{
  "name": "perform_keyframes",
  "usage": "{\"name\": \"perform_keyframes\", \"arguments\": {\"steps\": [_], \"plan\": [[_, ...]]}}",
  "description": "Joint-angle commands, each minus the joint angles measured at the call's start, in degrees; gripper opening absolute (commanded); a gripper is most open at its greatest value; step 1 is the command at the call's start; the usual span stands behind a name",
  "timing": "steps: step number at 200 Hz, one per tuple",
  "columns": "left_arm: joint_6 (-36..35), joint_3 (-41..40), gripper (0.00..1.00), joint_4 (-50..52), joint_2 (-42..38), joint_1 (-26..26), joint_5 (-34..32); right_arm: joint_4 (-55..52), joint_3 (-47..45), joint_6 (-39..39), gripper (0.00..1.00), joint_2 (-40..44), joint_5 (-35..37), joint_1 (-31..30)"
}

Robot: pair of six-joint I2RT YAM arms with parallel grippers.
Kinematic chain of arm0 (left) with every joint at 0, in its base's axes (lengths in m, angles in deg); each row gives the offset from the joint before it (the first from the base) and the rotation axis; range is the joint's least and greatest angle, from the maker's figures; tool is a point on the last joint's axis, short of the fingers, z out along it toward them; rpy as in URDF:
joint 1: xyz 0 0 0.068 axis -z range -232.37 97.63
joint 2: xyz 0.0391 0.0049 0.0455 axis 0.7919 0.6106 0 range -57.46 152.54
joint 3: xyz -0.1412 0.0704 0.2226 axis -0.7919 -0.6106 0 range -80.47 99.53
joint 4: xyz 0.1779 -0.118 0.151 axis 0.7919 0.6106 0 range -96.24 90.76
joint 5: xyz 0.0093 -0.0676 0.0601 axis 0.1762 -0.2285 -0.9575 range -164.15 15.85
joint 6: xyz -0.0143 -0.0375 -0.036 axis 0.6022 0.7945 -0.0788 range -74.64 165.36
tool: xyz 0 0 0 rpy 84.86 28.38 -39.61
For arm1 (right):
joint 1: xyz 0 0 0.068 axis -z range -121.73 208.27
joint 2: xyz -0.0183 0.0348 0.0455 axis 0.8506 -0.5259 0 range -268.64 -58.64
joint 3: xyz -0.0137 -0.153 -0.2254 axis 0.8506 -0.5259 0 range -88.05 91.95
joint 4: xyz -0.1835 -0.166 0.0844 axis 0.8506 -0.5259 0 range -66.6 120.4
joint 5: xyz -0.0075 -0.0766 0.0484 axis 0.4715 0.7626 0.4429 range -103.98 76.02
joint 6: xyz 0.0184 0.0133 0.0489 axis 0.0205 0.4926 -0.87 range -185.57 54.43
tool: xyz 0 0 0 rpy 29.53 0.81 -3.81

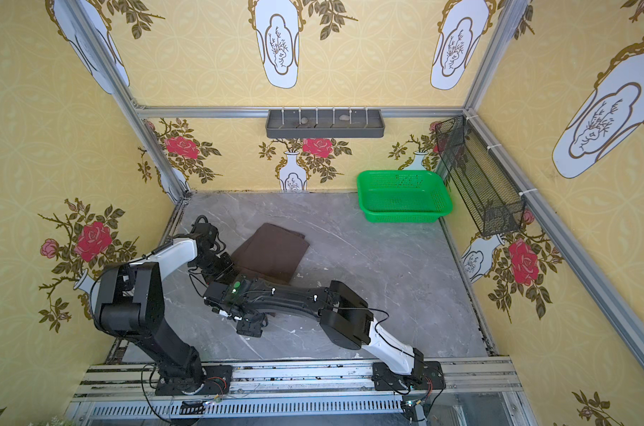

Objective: Roll up the long pants
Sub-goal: Roll the long pant at the center of the board.

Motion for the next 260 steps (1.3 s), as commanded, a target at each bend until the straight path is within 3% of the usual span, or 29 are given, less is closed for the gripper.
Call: {"name": "perform_keyframes", "arguments": {"steps": [1, 62, 87, 105, 133, 200, 228, 260], "plan": [[-1.8, -0.7, 0.36, 0.1, 0.1, 0.0, -0.4, 2.1, 2.6, 2.1, 0.73, -3.7, 6.5, 0.2], [-3.1, -1.2, 0.36, 1.6, -0.3, 0.0, 0.3, 3.3, 8.4, 1.7, 0.70, -12.4, 19.2, 3.6], [-3.9, -1.8, 0.36, 2.3, -0.5, 0.0, 0.5, 6.6, 7.6, 3.2, 0.70, -12.6, 25.2, 4.6], [-4.6, -1.9, 0.36, 2.7, -0.6, 0.0, 0.4, 8.9, 7.1, 4.5, 0.68, -12.6, 25.9, 5.8], [-5.6, -1.3, 0.36, 3.3, 0.0, 0.0, 0.4, 8.8, 8.3, 4.7, 0.60, -13.9, 24.7, 8.6], [-6.8, 0.4, 0.35, 4.4, 0.9, -0.9, 0.6, 8.0, 9.9, 4.6, 0.00, -14.5, 20.4, 12.0], [-6.8, 2.8, 0.35, 5.4, -0.5, -2.6, -0.4, 7.5, 7.2, 4.8, 0.00, -11.3, 15.6, 11.0], [-6.6, 7.6, 0.37, 7.8, -4.1, -5.8, -4.7, 5.3, 2.8, 5.9, 0.00, -4.2, 2.7, 9.7]]}}
